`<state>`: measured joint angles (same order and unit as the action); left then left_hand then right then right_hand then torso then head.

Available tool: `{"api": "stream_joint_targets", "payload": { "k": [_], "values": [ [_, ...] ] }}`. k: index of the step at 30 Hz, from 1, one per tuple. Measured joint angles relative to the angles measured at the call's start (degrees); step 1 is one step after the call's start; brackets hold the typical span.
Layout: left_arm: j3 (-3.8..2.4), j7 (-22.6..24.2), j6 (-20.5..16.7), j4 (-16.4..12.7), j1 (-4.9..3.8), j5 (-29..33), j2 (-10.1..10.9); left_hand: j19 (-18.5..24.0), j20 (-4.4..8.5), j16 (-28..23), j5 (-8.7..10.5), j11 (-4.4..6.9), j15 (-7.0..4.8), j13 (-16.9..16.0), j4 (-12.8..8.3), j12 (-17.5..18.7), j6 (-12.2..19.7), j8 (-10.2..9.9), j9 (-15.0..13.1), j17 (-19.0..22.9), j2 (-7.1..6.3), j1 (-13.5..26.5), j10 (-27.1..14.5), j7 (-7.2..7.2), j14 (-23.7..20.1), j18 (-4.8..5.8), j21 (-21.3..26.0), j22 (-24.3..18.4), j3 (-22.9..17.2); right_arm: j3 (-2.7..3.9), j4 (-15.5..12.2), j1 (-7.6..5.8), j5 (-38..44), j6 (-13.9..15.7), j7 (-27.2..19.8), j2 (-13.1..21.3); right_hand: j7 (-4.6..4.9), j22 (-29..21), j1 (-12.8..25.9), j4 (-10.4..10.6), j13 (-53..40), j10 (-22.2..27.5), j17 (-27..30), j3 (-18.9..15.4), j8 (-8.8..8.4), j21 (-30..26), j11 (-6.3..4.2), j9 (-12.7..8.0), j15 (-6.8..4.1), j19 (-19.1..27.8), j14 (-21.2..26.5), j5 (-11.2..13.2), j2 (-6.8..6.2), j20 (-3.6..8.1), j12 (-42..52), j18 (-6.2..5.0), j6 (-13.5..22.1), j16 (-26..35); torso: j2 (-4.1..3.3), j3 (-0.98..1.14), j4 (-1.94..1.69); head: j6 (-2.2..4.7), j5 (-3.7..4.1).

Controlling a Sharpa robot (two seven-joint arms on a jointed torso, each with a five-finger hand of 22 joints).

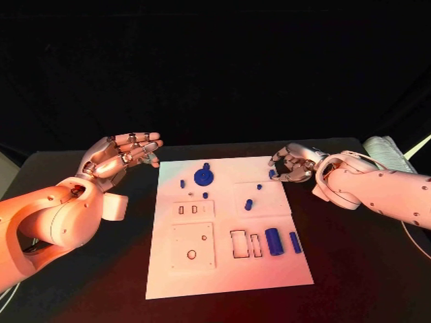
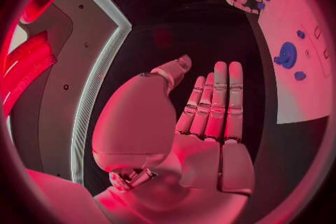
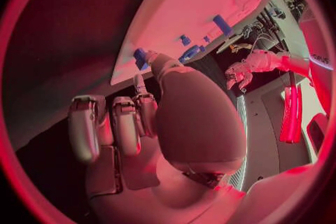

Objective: Assemble the parts on the task board

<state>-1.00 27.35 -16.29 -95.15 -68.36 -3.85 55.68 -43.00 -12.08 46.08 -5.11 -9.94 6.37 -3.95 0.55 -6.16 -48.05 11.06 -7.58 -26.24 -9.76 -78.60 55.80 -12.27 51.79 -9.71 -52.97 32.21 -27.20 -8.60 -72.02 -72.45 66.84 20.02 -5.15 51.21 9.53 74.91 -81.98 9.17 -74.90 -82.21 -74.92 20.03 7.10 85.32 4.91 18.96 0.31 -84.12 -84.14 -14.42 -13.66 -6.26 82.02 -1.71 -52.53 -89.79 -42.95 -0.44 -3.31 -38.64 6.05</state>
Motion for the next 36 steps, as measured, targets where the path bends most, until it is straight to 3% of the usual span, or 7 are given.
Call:
{"api": "stream_joint_targets", "payload": {
  "k": [4,9,26,31,36],
  "values": [
    [0.00,-0.01,0.00,0.00,0.00,0.00,0.02,0.00,0.00,0.00,0.00,0.00,0.00,0.00,0.00,0.00,0.00,0.00,0.00,0.00,0.00,0.00,0.00,0.00,0.00,0.00,0.00,0.01,0.00,0.00,0.32,0.04,0.06,-0.02,0.05,-0.21,-0.09,0.00,-0.52,-0.06,-0.04,-0.21,0.00,1.22,0.65,0.00,-0.20,0.11,0.00,0.00,0.00,0.00,0.52,0.00,0.28,0.00,-1.11,0.00,-0.01,-0.01,0.03,-0.08,0.00],
    [0.02,-0.02,-0.01,0.00,0.00,0.00,0.04,0.00,0.00,0.00,0.00,0.00,0.00,0.00,0.00,0.00,0.00,0.00,0.00,0.06,0.00,0.00,0.00,0.00,0.00,0.00,-0.22,0.01,0.00,0.00,0.50,0.16,0.13,-0.13,0.08,-0.43,-0.41,-0.01,-0.83,-0.78,-0.05,-0.51,0.01,3.16,1.10,0.38,-0.50,0.11,0.00,0.00,0.00,2.24,0.83,0.00,0.28,0.00,-1.83,0.00,0.01,-0.01,0.02,-0.24,0.02],
    [0.01,-0.04,-0.01,0.00,0.00,0.00,0.10,0.00,0.00,0.00,0.00,0.00,0.00,0.00,0.00,0.00,0.00,0.00,0.00,0.05,0.00,0.00,0.00,0.00,0.00,0.00,-0.22,0.00,0.00,0.00,1.08,0.40,0.67,-0.55,0.36,-0.88,-0.38,0.04,-0.82,-0.93,-0.04,-0.72,0.01,3.64,1.10,0.38,-0.71,0.11,0.00,0.00,0.00,3.12,0.83,0.00,0.50,0.00,-2.20,0.00,0.11,-0.04,0.03,-0.38,0.07],
    [0.01,-0.06,-0.01,0.03,0.00,0.00,0.11,0.00,0.00,0.00,0.00,0.00,0.00,0.00,0.00,0.00,0.00,0.00,0.00,0.05,0.00,0.00,0.00,0.00,0.00,0.00,-0.22,0.00,0.00,0.00,1.21,0.44,0.85,-0.56,0.47,-0.91,-0.71,0.03,-0.35,-0.92,-0.03,-0.86,0.02,4.33,1.54,0.65,-0.85,0.11,0.00,0.00,0.00,3.35,1.30,0.00,0.73,0.00,-2.94,0.00,0.12,-0.05,0.01,-0.40,0.10],
    [0.01,-0.07,-0.01,0.04,0.00,0.00,0.12,0.00,0.00,0.00,0.00,0.00,0.00,0.00,0.00,0.00,0.00,0.00,0.00,0.05,0.00,0.00,0.00,0.00,0.00,0.00,-0.22,0.00,0.00,0.00,1.24,0.46,0.96,-0.55,0.49,-0.96,-1.44,0.03,0.30,-1.10,-0.03,-1.45,0.02,5.55,2.97,0.86,-1.44,0.41,-0.69,0.10,0.03,3.49,1.95,0.34,1.11,0.00,-4.90,0.00,0.13,-0.05,0.01,-0.37,0.16]
  ]
}}
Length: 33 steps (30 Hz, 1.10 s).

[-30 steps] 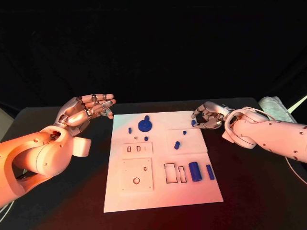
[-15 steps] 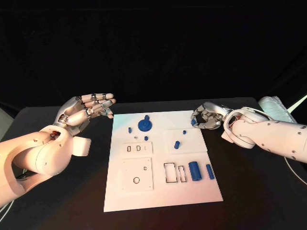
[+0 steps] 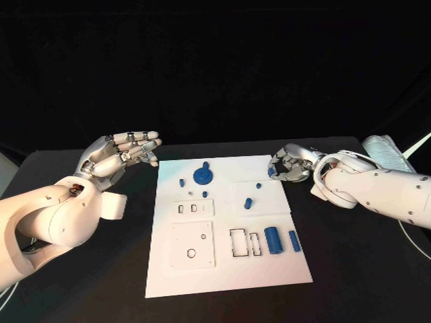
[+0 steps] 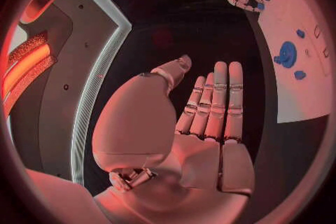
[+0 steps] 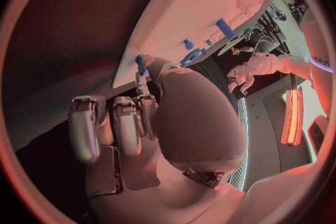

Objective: Assemble the parts on the task board

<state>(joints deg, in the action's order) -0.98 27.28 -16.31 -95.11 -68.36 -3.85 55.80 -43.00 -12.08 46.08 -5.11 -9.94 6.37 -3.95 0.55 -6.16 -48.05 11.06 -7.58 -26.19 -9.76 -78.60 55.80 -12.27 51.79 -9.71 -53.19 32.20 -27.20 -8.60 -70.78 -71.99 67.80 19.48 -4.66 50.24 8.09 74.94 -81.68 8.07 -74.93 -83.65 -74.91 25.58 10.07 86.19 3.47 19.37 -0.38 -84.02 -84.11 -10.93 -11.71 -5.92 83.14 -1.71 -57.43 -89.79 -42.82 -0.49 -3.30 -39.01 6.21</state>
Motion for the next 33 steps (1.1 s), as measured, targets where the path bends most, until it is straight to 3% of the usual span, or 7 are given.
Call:
{"api": "stream_joint_targets", "payload": {
  "k": [7,19,26,33],
  "values": [
    [0.00,-0.03,0.00,0.02,0.00,0.00,0.01,0.00,0.00,0.00,0.00,0.00,0.00,0.00,0.00,0.00,0.00,0.00,0.00,0.00,0.00,0.00,0.00,0.00,0.00,0.00,0.00,0.00,0.00,0.00,-0.09,0.01,-0.10,0.26,-0.04,-0.06,-1.19,-0.01,1.39,-0.14,0.00,-0.20,0.00,0.64,1.92,0.45,-0.61,0.54,-0.97,0.01,0.18,0.43,0.25,1.01,0.52,0.00,-1.98,0.00,-0.01,0.01,0.03,0.01,0.05],
    [0.00,-0.13,0.00,0.17,0.00,0.00,0.02,0.00,0.00,0.00,0.00,0.00,0.00,0.00,0.00,0.00,0.00,0.00,0.00,0.00,0.00,0.00,0.00,0.00,0.00,0.00,0.00,-0.01,0.00,0.00,-1.15,0.02,-0.97,3.42,1.44,-0.02,-1.57,-0.01,2.46,0.07,0.01,-0.22,0.01,0.85,2.61,0.85,-0.99,1.14,-1.18,0.01,-0.02,0.65,0.60,1.42,0.88,0.00,-2.34,0.00,0.02,0.02,-0.01,-0.12,-0.06],
    [0.00,-0.18,0.00,0.73,0.00,0.00,-0.05,0.00,0.00,0.00,0.00,-0.20,0.00,0.00,0.00,0.00,0.00,0.00,0.00,0.09,0.00,0.00,-0.20,0.00,0.00,0.00,0.00,0.11,-0.33,0.12,-5.25,-0.78,-1.45,6.23,4.56,0.64,-1.58,-0.02,2.47,-0.26,0.01,-0.39,0.01,1.18,2.99,1.78,-1.22,1.11,-1.18,0.01,-0.02,-0.07,0.61,1.42,0.88,0.00,-2.33,0.00,0.17,0.01,0.07,-0.09,-0.34],
    [0.00,-0.23,0.00,1.49,0.00,0.00,-0.38,0.00,0.00,0.00,0.00,-0.20,0.00,0.00,0.00,0.00,0.00,0.00,0.00,0.08,0.00,0.00,-0.20,0.00,0.00,0.00,0.00,0.11,-0.33,0.29,-12.41,-2.51,-1.74,8.84,9.41,-0.01,-1.67,-0.02,2.69,-0.33,0.02,-0.39,-0.03,1.24,3.25,2.01,-1.22,1.12,-1.18,0.01,-0.02,-0.39,0.38,1.42,0.88,0.91,-2.24,0.00,0.54,-0.09,0.25,-0.40,-0.77]
  ]
}}
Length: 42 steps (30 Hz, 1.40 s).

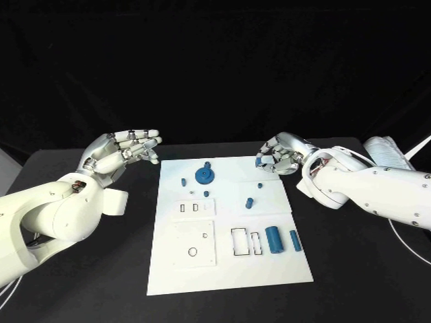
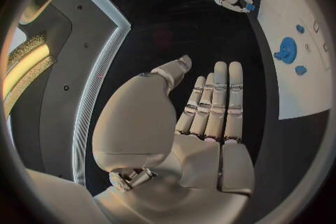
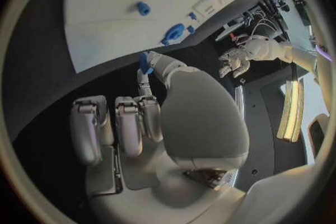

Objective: Assemble the parts on the task board

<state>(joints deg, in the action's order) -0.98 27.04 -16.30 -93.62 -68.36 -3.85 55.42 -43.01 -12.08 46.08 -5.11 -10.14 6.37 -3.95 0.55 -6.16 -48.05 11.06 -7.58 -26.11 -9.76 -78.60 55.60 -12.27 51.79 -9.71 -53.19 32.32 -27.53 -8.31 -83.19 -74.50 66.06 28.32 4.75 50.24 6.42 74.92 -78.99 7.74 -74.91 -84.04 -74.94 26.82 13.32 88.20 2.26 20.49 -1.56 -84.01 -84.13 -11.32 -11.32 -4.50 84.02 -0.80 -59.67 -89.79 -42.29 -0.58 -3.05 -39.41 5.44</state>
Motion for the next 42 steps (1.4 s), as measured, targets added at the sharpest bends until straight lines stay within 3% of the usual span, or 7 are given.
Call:
{"api": "stream_joint_targets", "payload": {
  "k": [6,15,22,32,42],
  "values": [
    [0.05,-0.14,0.00,0.62,0.00,0.00,-0.76,0.00,0.00,0.00,0.00,0.00,0.00,0.00,0.00,0.00,0.00,0.00,0.00,0.00,0.00,0.00,0.00,0.00,0.00,0.00,0.00,0.00,0.00,0.00,-5.06,0.09,1.25,1.36,4.41,-3.78,0.00,0.00,0.00,-0.24,0.00,0.00,-0.01,0.24,0.00,1.11,0.00,0.03,0.00,0.00,0.00,-0.23,0.00,0.00,0.00,-0.01,0.01,0.00,0.48,-0.09,0.04,-0.55,-0.75],
    [0.16,-0.55,0.03,1.01,0.00,0.00,-1.46,0.21,0.21,0.00,0.00,0.00,0.00,0.00,0.00,0.00,0.00,0.00,0.00,-0.01,0.00,0.00,0.00,0.00,0.00,0.00,-0.27,-0.01,0.00,-0.35,-8.39,2.66,7.07,2.18,10.36,-9.44,0.07,-0.01,0.04,-0.47,0.00,0.00,0.00,0.47,0.00,1.11,0.00,0.11,0.01,0.00,0.00,-0.23,-0.05,0.00,0.00,-0.01,0.09,0.00,1.18,-0.44,-0.03,-1.40,-1.77],
    [0.23,-1.03,0.04,1.05,0.00,0.00,-1.66,0.36,0.06,0.00,0.00,0.00,0.00,0.00,0.00,0.00,0.00,0.00,0.00,0.04,0.00,0.00,0.00,0.00,0.00,0.00,-0.27,0.05,0.00,-0.59,-8.04,4.85,10.93,2.28,13.65,-12.47,0.06,-0.01,0.04,-0.48,0.01,0.00,0.00,0.46,-0.09,1.11,0.00,0.17,0.01,0.00,0.00,-0.22,-0.05,-0.01,0.00,-0.01,0.13,0.00,1.42,-0.64,-0.03,-1.63,-1.97],
    [0.27,-1.71,0.04,1.03,0.00,0.00,-1.76,0.36,0.06,0.39,0.00,0.00,0.00,-0.04,0.00,-0.05,0.00,0.00,0.00,0.04,0.00,0.00,0.04,0.00,0.00,0.00,-0.54,0.14,0.00,-0.86,-6.44,6.62,14.15,2.12,16.27,-15.05,0.09,0.03,0.03,-0.48,0.01,0.00,0.01,0.46,0.15,1.11,0.00,0.19,0.01,0.00,0.00,-0.20,-0.05,-0.01,-0.16,0.00,0.31,0.00,1.36,-0.59,-0.07,-2.02,-2.21],
    [0.30,-2.16,0.06,1.02,0.00,-0.05,-1.76,0.36,0.06,0.74,0.00,0.10,0.00,-0.28,0.16,-0.94,0.00,0.23,0.00,0.11,0.00,0.00,1.15,0.00,0.00,0.00,-0.89,0.27,-0.16,-1.04,-5.63,7.54,16.18,1.86,17.69,-16.08,0.14,0.03,0.04,-0.48,0.01,0.00,0.01,0.45,0.16,1.11,0.00,0.15,0.01,0.00,0.00,-0.57,-0.06,-0.01,-0.24,-0.01,0.56,0.00,1.29,-0.46,-0.07,-2.41,-2.54]
  ]
}}
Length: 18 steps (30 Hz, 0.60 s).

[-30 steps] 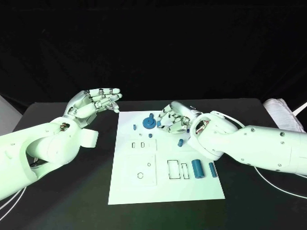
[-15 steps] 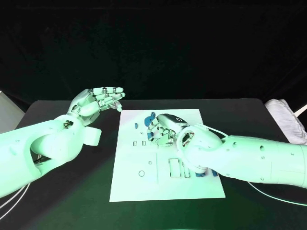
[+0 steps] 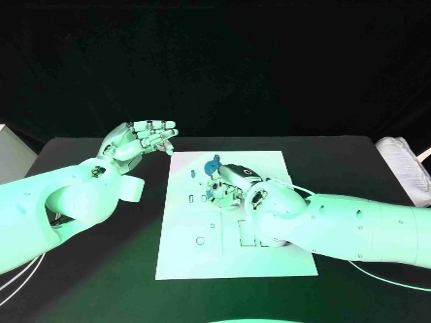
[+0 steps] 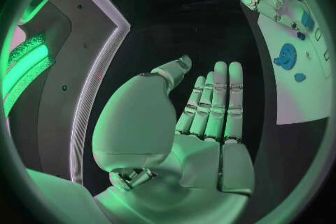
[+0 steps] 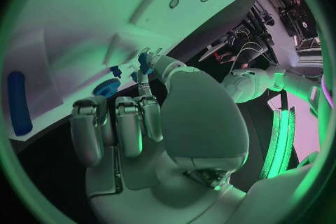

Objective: Assemble the parts on the task board

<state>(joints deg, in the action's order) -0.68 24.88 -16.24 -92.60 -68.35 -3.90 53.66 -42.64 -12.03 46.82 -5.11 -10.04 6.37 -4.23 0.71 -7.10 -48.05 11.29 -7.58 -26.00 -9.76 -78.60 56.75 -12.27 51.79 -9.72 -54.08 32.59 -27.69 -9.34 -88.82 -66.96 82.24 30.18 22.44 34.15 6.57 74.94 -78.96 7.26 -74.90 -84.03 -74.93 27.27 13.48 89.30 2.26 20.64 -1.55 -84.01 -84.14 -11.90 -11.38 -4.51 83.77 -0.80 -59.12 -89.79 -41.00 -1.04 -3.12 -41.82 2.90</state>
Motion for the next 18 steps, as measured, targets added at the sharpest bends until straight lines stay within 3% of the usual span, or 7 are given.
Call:
{"api": "stream_joint_targets", "payload": {
  "k": [18],
  "values": [
    [0.02,-0.42,0.09,0.03,0.00,-0.05,0.12,0.00,0.00,0.00,0.00,0.00,0.00,0.01,0.00,0.00,0.00,-0.01,0.00,-0.01,0.00,0.00,0.00,0.00,0.00,0.00,0.00,-0.01,0.00,-0.02,1.17,0.71,1.67,-0.40,0.75,-0.73,0.08,-0.01,0.42,-0.01,0.00,0.00,0.01,-0.02,0.25,-0.23,0.00,0.23,0.01,0.00,0.00,0.01,-0.38,0.00,0.00,-0.01,0.27,0.00,0.04,-0.07,-0.07,-0.41,-0.20]
  ]
}}
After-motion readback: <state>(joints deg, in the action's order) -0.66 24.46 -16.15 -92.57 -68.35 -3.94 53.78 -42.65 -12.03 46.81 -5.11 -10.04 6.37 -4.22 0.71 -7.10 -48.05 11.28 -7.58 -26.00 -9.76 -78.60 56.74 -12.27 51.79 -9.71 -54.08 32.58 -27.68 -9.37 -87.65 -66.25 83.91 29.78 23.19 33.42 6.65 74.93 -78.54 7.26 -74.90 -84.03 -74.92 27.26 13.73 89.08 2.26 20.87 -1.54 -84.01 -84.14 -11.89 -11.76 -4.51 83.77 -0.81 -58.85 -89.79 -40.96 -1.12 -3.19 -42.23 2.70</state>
